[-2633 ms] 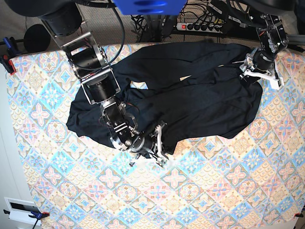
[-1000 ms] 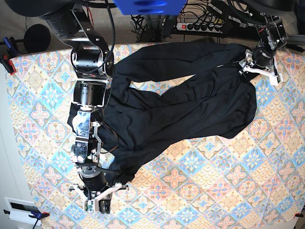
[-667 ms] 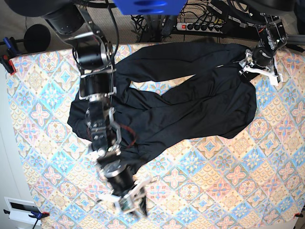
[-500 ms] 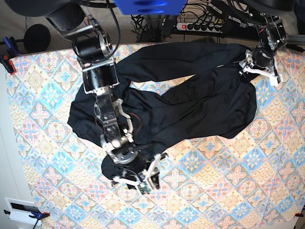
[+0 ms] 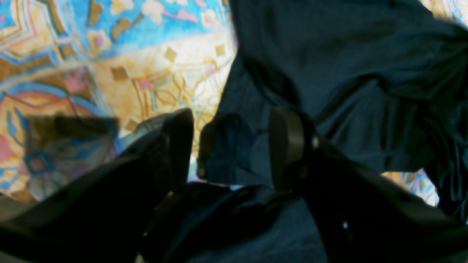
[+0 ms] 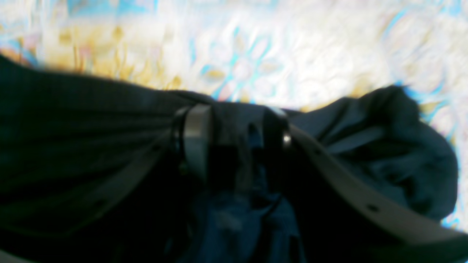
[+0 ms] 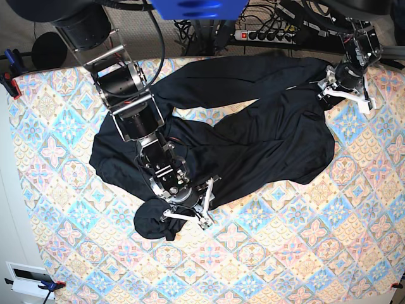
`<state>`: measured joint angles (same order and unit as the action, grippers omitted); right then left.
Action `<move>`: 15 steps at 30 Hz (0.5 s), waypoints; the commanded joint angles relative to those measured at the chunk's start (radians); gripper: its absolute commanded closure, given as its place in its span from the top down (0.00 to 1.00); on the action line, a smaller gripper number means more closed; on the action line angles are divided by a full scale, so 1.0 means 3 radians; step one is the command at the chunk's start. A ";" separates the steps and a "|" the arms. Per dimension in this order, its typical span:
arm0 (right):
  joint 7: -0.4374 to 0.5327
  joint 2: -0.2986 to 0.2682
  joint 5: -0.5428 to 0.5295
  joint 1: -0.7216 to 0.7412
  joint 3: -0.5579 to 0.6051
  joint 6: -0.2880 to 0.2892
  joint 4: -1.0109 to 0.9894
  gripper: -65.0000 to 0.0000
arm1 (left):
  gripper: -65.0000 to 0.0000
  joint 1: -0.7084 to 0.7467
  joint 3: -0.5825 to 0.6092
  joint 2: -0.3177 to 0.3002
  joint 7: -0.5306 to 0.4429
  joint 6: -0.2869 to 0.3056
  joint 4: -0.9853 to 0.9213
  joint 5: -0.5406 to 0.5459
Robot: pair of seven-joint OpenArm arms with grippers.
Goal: Layout the t-shirt on the table in an organized manner, then fold the t-shirt properly
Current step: 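Drag the held fabric with the right gripper away from the left gripper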
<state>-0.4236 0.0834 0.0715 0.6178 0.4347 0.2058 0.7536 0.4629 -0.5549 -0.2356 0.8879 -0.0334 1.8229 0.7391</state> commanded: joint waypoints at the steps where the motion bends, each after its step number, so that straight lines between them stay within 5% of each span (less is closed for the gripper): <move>1: 0.0018 0.0032 -0.0031 0.0061 -0.0004 0.0027 0.0038 0.34 | 0.47 0.0004 -0.0015 -0.0031 -0.0047 0.0012 0.0059 0.0040; 10: -0.0294 0.0016 -0.0031 0.0081 0.0016 0.0033 0.0048 0.33 | 0.47 0.0025 -0.0015 -0.0031 -0.0047 0.0012 0.0059 0.0040; 15: -0.0411 -0.0040 -0.0026 0.0066 0.0042 0.0043 0.0135 0.17 | 0.47 0.0014 -0.0020 -0.0036 -0.0047 0.0012 0.0059 0.0035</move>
<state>-0.5671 0.0734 0.0643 0.6022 0.4507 0.2241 0.7757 0.4686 -0.5545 -0.2325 0.8883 -0.0334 1.8229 0.7380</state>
